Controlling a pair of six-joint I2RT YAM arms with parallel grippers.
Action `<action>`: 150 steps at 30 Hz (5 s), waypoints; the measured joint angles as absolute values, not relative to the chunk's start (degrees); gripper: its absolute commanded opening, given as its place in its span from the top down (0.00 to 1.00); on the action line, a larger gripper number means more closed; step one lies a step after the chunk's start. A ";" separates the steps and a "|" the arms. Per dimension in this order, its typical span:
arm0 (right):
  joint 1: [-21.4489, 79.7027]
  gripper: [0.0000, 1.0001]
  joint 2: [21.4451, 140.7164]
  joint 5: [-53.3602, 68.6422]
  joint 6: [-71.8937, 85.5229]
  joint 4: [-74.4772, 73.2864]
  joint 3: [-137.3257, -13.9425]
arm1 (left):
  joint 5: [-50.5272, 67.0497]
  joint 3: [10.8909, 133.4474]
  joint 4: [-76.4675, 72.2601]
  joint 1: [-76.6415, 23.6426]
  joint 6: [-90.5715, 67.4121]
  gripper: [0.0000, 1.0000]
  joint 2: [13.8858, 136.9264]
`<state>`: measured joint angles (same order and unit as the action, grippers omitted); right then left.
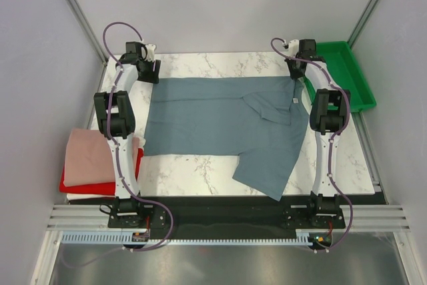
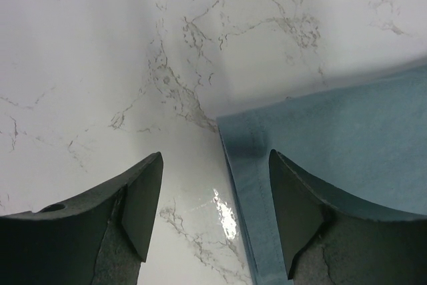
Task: Fold and stack the t-shirts
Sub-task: Fold the tshirt
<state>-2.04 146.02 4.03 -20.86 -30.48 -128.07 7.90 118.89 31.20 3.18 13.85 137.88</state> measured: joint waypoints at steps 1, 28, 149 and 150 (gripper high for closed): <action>-2.11 0.84 146.02 4.03 -20.82 -30.46 -128.07 | 7.94 119.15 31.20 3.18 13.82 0.28 138.12; -2.20 0.85 144.92 4.25 -21.21 -29.56 -126.02 | 10.70 127.00 34.68 2.92 12.88 0.48 142.54; -2.33 1.00 119.61 14.02 -32.71 -32.93 -96.82 | 16.43 65.91 19.86 2.00 24.88 0.98 97.82; -2.28 1.00 120.51 13.76 -32.56 -32.77 -97.73 | 16.21 67.16 19.79 2.00 24.86 0.98 99.02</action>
<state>-2.28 120.51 13.76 -32.56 -32.77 -97.73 16.21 67.16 19.79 2.00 24.86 99.02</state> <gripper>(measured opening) 0.131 0.036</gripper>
